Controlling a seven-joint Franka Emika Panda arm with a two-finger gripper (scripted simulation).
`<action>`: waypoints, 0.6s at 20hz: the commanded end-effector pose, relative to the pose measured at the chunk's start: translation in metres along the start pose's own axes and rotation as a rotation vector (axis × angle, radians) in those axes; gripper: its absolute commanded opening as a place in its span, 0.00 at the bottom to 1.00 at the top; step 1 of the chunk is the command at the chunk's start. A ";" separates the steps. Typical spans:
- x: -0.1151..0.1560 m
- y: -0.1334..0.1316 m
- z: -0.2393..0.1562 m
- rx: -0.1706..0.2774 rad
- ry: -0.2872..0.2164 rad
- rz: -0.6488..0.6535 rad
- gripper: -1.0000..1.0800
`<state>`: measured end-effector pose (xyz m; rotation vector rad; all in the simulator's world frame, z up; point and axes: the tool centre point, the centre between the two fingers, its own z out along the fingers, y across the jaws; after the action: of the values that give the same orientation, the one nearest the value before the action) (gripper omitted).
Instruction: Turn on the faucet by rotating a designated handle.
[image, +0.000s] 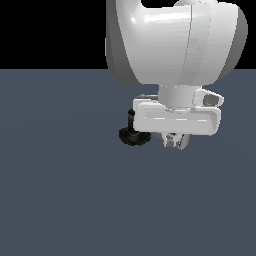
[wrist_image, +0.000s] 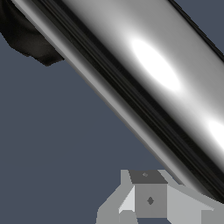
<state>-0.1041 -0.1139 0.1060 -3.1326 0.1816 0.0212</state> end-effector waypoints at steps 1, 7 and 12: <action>0.014 0.004 0.000 -0.001 0.011 -0.009 0.00; 0.032 0.021 -0.001 -0.001 0.011 -0.005 0.00; 0.046 0.035 -0.001 -0.002 0.012 -0.003 0.00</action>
<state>-0.0727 -0.1533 0.1060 -3.1330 0.1950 0.0173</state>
